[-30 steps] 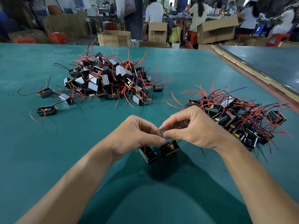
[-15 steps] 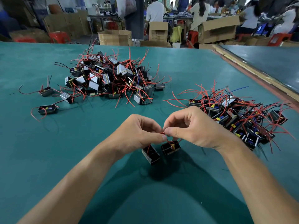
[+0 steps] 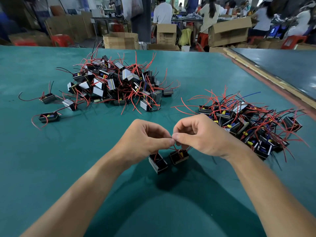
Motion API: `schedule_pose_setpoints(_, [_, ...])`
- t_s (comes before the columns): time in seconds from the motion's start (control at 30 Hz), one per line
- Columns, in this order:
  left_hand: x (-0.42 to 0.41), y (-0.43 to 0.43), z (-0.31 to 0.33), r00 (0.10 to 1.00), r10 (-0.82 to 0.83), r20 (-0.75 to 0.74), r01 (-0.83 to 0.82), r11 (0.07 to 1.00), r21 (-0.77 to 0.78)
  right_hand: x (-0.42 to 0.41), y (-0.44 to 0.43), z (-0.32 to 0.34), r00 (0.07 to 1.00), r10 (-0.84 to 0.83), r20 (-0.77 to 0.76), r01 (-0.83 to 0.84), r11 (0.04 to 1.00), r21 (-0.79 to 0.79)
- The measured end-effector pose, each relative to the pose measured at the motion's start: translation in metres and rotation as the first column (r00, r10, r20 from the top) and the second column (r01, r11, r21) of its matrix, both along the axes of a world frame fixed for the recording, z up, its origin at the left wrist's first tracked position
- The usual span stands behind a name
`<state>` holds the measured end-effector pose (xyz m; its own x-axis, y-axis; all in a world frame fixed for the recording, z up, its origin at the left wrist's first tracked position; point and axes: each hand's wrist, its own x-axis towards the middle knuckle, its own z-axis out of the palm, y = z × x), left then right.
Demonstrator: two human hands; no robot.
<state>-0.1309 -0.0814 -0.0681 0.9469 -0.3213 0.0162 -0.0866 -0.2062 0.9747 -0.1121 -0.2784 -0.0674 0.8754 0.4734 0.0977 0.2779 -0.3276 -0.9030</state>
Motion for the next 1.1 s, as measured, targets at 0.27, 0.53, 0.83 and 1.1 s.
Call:
schedule_pose_setpoints(0.27, [0.0002,0.0013,-0.0008,1.000,-0.013,0.015,0.012,0.999,0.046,-0.0020,0.0010,0.0017,1.000,0.030,-0.008,-0.030,0.999,0.016])
schedule_pose_setpoints(0.53, [-0.0018,0.0024,0.0002,0.998,-0.069,0.014,0.068,0.997,0.042,-0.0013,0.0063,-0.0012,1.000,-0.002,0.017,0.001,1.000,0.020])
schedule_pose_setpoints(0.83, [0.0002,0.0026,0.0010,0.999,-0.042,0.005,0.042,0.999,0.032,-0.0014,0.0039,0.0014,0.995,-0.044,0.092,0.040,0.999,0.036])
schedule_pose_setpoints(1.1, [0.0024,0.0052,0.0004,0.998,-0.043,-0.041,0.043,0.999,0.002,-0.0038,-0.0007,0.0057,0.972,-0.035,0.230,0.044,0.998,-0.037])
